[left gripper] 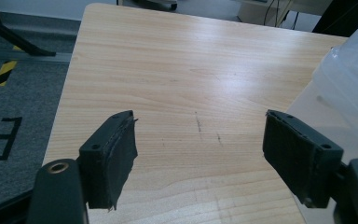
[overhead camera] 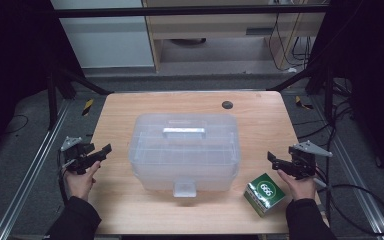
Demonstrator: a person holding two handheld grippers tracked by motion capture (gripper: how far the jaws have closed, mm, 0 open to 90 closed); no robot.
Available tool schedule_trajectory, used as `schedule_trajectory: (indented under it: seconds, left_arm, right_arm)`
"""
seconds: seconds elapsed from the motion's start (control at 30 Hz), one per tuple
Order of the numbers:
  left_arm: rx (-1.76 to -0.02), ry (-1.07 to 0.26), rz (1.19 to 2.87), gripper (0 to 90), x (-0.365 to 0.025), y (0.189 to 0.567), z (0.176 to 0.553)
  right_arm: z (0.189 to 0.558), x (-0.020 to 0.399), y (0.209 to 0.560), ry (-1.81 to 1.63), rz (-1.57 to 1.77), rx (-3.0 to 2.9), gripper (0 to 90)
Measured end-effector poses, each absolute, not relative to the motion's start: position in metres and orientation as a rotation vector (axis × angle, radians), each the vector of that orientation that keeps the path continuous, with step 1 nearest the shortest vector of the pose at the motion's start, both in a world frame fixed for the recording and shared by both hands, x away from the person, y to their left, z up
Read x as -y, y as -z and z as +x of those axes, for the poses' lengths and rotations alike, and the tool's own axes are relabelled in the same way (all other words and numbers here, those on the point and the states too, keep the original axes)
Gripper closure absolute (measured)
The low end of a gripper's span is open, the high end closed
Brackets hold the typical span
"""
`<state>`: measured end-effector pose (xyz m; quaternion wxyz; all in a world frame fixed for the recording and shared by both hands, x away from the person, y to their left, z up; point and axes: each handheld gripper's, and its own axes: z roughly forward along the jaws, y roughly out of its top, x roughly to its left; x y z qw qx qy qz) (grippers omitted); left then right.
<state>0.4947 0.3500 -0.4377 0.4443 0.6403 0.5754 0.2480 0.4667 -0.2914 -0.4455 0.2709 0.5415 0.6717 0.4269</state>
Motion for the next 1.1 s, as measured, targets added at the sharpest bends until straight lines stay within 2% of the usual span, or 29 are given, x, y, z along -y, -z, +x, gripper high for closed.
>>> schedule_trajectory:
  seconds: [0.37,1.1]
  left_arm:
    - [-1.372,-0.67,1.636,27.8,-0.34,0.424,0.489]
    - [-1.152,-0.756,1.736,27.2,-0.314,0.373,0.475]
  right_arm:
    - [0.464,0.284,0.446,-1.145,1.394,-1.873,22.7]
    - [0.462,0.276,0.439,-1.139,1.308,-1.925,22.6]
